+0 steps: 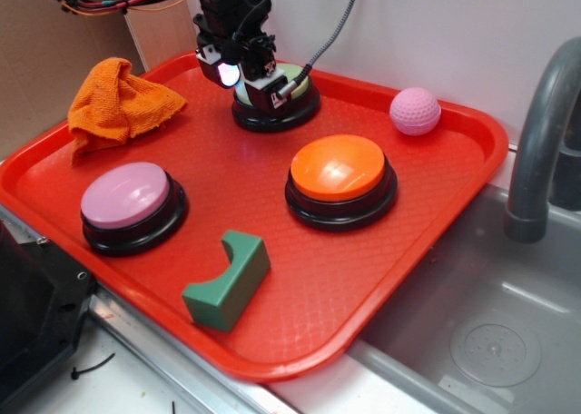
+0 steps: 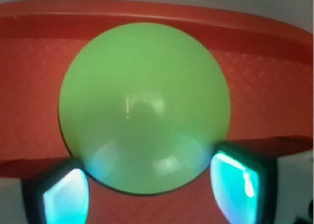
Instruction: Push the green button.
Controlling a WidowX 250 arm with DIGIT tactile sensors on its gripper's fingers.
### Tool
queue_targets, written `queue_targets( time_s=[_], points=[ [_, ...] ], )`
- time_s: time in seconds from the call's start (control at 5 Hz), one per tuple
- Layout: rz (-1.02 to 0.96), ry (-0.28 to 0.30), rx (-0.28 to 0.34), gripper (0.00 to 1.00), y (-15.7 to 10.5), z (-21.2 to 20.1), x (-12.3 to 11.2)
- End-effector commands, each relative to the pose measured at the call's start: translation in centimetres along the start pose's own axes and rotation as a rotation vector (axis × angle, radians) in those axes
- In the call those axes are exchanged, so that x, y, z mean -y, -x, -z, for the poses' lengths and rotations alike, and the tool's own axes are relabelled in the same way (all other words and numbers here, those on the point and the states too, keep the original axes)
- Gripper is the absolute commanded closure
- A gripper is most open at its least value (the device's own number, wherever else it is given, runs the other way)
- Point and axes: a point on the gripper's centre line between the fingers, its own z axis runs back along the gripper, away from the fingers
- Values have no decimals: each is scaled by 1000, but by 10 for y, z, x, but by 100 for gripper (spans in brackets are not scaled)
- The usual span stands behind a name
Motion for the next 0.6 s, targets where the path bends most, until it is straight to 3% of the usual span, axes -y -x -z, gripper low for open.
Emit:
queue_targets(
  time_s=[0.0,0.4],
  points=[
    [21,-23,91,0,-11,-23,-7],
    [35,-15,112,0,-3,-64,-12]
  ],
)
